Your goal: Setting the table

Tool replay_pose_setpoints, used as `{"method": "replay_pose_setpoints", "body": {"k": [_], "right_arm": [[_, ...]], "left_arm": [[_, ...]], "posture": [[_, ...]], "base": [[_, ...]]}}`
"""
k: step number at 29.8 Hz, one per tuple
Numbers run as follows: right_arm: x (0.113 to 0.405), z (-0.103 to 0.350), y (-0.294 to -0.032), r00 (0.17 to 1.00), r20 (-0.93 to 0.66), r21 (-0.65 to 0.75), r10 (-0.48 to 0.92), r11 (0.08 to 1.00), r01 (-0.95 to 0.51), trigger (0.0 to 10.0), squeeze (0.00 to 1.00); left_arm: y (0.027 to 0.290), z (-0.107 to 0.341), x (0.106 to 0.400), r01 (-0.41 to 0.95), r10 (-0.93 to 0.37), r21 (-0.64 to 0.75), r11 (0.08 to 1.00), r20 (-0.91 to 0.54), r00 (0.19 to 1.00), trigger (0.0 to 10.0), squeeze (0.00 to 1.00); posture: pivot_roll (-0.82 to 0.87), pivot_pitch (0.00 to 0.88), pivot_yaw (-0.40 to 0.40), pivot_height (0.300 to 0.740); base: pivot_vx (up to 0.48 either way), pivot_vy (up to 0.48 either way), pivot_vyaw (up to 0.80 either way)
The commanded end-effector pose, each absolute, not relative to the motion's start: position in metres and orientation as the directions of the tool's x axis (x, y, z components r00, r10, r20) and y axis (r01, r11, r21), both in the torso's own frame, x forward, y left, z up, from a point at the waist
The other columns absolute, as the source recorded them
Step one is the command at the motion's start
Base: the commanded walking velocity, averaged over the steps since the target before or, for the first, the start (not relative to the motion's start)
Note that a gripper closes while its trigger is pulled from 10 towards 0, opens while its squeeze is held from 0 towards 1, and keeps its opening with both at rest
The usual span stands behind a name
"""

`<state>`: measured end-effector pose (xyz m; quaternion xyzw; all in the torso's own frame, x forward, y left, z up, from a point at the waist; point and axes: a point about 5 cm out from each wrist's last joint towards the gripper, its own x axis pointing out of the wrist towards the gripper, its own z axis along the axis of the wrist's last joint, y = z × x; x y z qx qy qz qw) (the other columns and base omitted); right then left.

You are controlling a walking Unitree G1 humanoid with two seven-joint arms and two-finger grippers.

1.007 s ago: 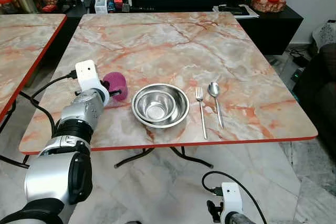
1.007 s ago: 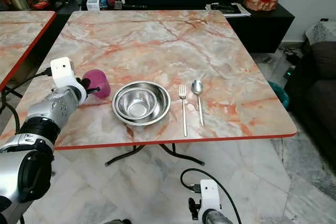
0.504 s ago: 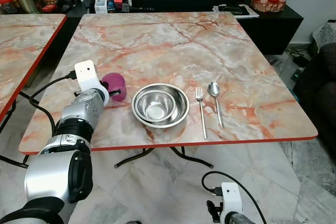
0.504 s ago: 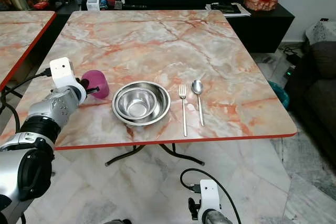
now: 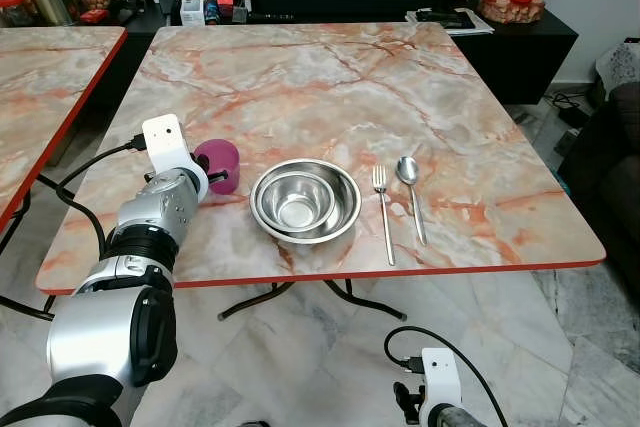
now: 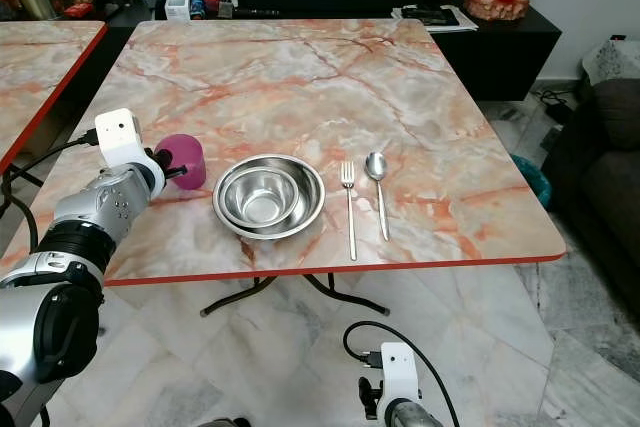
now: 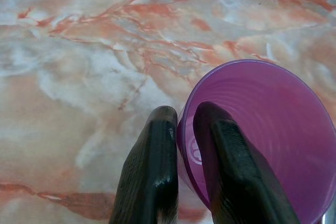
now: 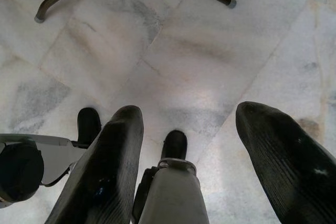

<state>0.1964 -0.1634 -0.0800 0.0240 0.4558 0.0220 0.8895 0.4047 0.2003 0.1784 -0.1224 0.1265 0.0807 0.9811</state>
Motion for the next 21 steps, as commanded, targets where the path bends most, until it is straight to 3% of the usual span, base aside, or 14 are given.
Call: {"method": "replay_pose_setpoints", "body": {"k": [1, 7, 8, 13, 14, 19, 21], "right_arm": [[0.194, -0.081, -0.164, 0.579, -0.813, 0.068, 0.057, 0.998, -0.002, 10.0, 0.0], [0.193, -0.082, -0.165, 0.576, -0.815, 0.064, 0.054, 0.998, -0.002, 10.0, 0.0], [0.193, -0.082, -0.166, 0.576, -0.816, 0.064, 0.053, 0.998, -0.002, 10.0, 0.0], [0.193, -0.082, -0.166, 0.576, -0.816, 0.064, 0.053, 0.998, -0.002, 10.0, 0.0], [0.193, -0.082, -0.166, 0.576, -0.816, 0.064, 0.054, 0.998, -0.002, 10.0, 0.0], [0.193, -0.082, -0.165, 0.576, -0.816, 0.064, 0.054, 0.998, -0.003, 10.0, 0.0], [0.194, -0.081, -0.166, 0.578, -0.814, 0.063, 0.054, 0.998, -0.004, 10.0, 0.0]], "left_arm": [[0.198, 0.188, 0.408, -0.177, 0.121, -0.238, 0.955, -0.232, 0.965, 10.0, 0.0], [0.199, 0.196, 0.409, -0.177, 0.132, -0.26, 0.949, -0.183, 0.974, 10.0, 0.0], [0.199, 0.195, 0.409, -0.175, 0.129, -0.261, 0.949, -0.184, 0.974, 10.0, 1.0], [0.197, 0.194, 0.409, -0.162, 0.116, -0.257, 0.953, -0.185, 0.976, 10.0, 1.0], [0.197, 0.194, 0.409, -0.161, 0.115, -0.256, 0.953, -0.184, 0.976, 10.0, 0.0], [0.196, 0.194, 0.409, -0.16, 0.116, -0.255, 0.954, -0.178, 0.977, 10.0, 0.0], [0.196, 0.218, 0.41, -0.117, 0.116, -0.25, 0.961, -0.022, 0.993, 10.0, 0.0]], "posture": [[0.12, 0.071, -0.02, 0.74], [0.12, 0.072, -0.022, 0.74], [0.12, 0.071, -0.023, 0.74], [0.12, 0.071, -0.023, 0.74], [0.12, 0.071, -0.023, 0.74], [0.12, 0.072, -0.023, 0.74], [0.12, 0.069, -0.027, 0.74]], "base": [[0.0, 0.0, 0.0], [0.0, 0.0, 0.0], [0.0, 0.0, 0.0], [0.0, 0.0, 0.0], [0.0, 0.0, 0.0], [0.0, 0.0, 0.0], [0.0, 0.0, 0.0]]}}
